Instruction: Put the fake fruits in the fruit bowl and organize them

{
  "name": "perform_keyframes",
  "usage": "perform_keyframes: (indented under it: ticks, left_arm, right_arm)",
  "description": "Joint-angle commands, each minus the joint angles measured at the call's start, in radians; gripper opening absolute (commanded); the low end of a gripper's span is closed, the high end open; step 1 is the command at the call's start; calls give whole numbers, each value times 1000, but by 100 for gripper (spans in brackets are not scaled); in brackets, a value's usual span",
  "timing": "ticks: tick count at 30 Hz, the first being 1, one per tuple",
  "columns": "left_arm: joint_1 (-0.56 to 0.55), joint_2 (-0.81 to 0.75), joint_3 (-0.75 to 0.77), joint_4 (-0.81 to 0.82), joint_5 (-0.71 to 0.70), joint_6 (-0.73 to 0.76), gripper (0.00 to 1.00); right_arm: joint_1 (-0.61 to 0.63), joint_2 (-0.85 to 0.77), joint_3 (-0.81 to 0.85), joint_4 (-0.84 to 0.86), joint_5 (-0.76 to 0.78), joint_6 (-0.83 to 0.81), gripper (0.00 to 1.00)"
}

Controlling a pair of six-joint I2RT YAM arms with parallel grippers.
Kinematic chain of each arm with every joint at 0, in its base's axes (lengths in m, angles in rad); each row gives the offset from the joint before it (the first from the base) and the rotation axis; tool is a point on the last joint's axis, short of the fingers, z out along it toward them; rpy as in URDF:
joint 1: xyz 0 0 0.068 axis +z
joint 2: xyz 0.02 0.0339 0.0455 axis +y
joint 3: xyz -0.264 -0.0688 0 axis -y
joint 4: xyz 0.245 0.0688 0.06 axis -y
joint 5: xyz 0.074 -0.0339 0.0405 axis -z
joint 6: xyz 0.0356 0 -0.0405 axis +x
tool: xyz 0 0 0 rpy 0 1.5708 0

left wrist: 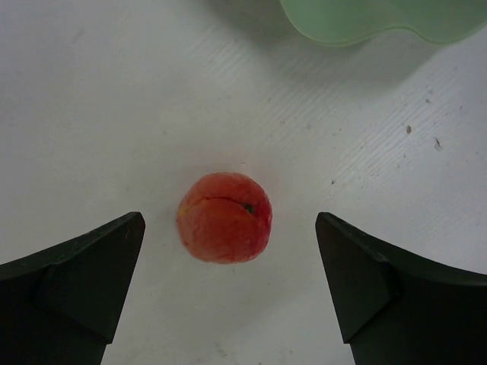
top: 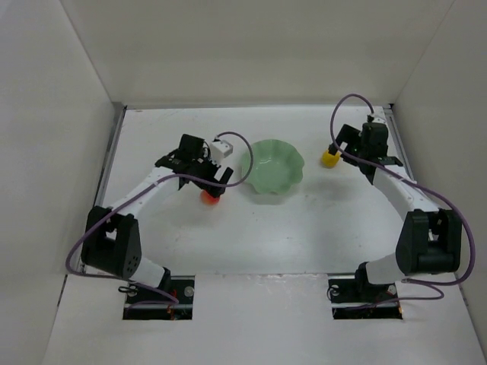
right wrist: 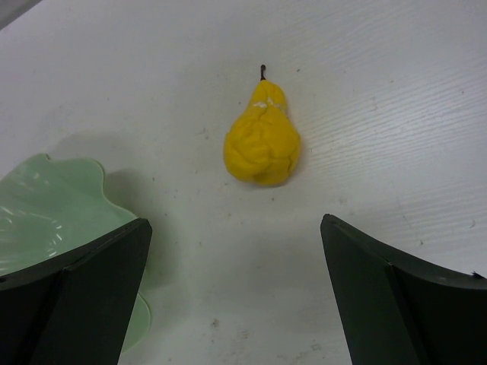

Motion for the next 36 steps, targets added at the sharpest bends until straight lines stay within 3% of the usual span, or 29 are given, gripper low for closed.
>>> perform_keyframes:
  ticks: [1, 5, 7, 12, 16, 24, 36]
  left_arm:
    - [-39, 53, -16, -21, -33, 19, 100]
    - [-52, 125, -44, 22, -107, 19, 100]
    - [-56, 163, -45, 51, -154, 25, 94]
    - [-60, 232, -4, 33, -178, 37, 66]
    - [-72, 188, 17, 28, -179, 43, 30]
    - [-128, 85, 209, 46, -194, 56, 29]
    - [-346, 477, 528, 218, -193, 28, 39]
  right_arm:
    - [6, -30, -19, 15, 1, -2, 100]
    - [6, -62, -58, 21, 9, -2, 100]
    - [3, -74, -70, 25, 9, -2, 100]
    - [-6, -91, -82, 27, 9, -2, 100]
    - [-10, -103, -90, 30, 9, -2, 100]
    - [-10, -83, -92, 36, 9, 7, 100]
    - [-67, -151, -160, 81, -48, 150, 100]
